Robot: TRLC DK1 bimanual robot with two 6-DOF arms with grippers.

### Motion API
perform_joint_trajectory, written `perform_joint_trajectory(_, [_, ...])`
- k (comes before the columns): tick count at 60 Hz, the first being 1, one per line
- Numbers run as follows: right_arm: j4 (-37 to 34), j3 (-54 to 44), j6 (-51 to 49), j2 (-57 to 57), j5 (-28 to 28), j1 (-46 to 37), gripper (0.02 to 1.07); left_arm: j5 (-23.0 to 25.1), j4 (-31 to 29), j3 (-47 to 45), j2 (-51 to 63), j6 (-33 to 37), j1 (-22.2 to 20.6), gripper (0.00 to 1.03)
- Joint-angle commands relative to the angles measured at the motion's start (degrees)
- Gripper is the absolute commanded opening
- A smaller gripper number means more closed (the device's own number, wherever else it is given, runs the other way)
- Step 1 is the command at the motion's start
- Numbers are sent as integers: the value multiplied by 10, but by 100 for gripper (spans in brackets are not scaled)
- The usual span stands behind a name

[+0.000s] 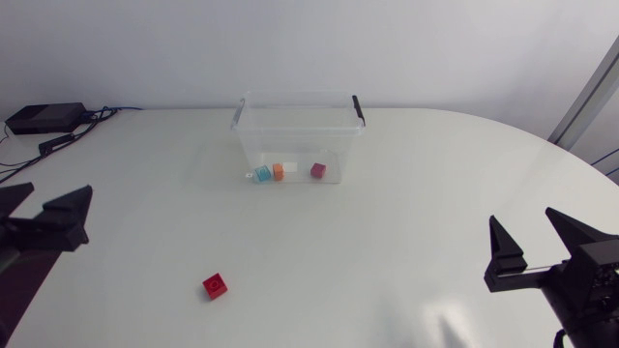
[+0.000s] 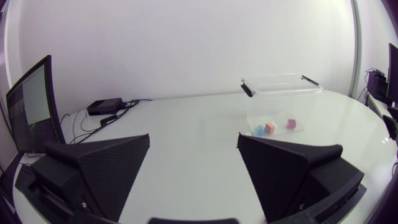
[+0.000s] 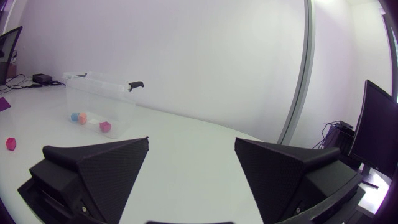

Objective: Place the duplo bricks in the container

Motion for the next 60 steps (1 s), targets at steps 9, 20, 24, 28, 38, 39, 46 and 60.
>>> perform_joint_trajectory(9, [6,-12,-7,-4,-5,-3,102,-1,-160,152,53,-1,-67,99])
perform_joint_trajectory(20, [6,-12,-7,-4,-5,-3,102,-1,-276,189,87,2,-157,99])
perform_joint_trajectory(24, [6,-12,-7,-4,-5,-3,102,-2,-297,176,107,5,-177,99])
perform_joint_trajectory(28, [6,-12,-7,-4,-5,-3,102,-3,-300,156,122,28,-174,99])
perform_joint_trajectory(38, [5,-12,-7,-4,-5,-3,102,-5,-298,114,192,81,-172,99])
perform_joint_trajectory(39, [6,-12,-7,-4,-5,-3,102,-5,-299,114,200,87,-171,99])
perform_joint_trajectory(46, [6,-12,-7,-4,-5,-3,102,-9,-294,118,258,109,-193,99])
perform_joint_trajectory(60, [6,-12,-7,-4,-5,-3,102,-28,-221,79,303,132,-296,99])
